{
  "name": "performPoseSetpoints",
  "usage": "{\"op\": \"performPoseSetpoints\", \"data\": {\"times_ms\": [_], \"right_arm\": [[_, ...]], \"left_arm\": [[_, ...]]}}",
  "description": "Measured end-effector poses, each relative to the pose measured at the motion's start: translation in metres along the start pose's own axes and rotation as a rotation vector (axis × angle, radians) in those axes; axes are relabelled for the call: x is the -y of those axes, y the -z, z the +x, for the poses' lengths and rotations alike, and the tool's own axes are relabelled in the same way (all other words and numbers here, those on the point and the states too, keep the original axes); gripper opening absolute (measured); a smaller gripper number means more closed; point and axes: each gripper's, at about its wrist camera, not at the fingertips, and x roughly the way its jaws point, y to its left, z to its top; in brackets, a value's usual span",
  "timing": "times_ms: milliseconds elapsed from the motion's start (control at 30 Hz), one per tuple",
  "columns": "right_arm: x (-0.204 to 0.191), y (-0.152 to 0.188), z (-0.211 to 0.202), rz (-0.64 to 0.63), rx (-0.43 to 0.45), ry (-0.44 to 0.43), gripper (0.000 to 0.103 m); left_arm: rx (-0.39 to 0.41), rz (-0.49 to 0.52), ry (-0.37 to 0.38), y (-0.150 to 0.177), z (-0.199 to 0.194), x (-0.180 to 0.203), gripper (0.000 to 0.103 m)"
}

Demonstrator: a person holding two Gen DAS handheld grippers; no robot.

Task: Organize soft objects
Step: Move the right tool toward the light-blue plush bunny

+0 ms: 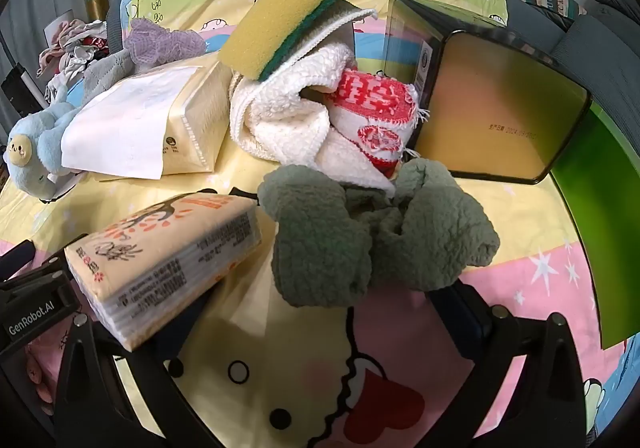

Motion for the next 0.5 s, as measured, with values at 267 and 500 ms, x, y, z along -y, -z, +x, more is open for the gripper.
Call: {"op": "performPoseSetpoints", "data": {"times_ms": [267, 500], "right_arm": [[-0.007, -0.005, 0.003, -0.008, -0.016, 0.024, 0.102], [-0.006, -0.005, -0.008, 0.027, 0.029, -0.039, 0.102]], "left_arm": [[0.011, 0.017, -0.028, 0.000, 0.000, 0.006, 0.103], [0.000, 0.017, 0.021, -0.002, -0.007, 0.008, 0.103]]}}
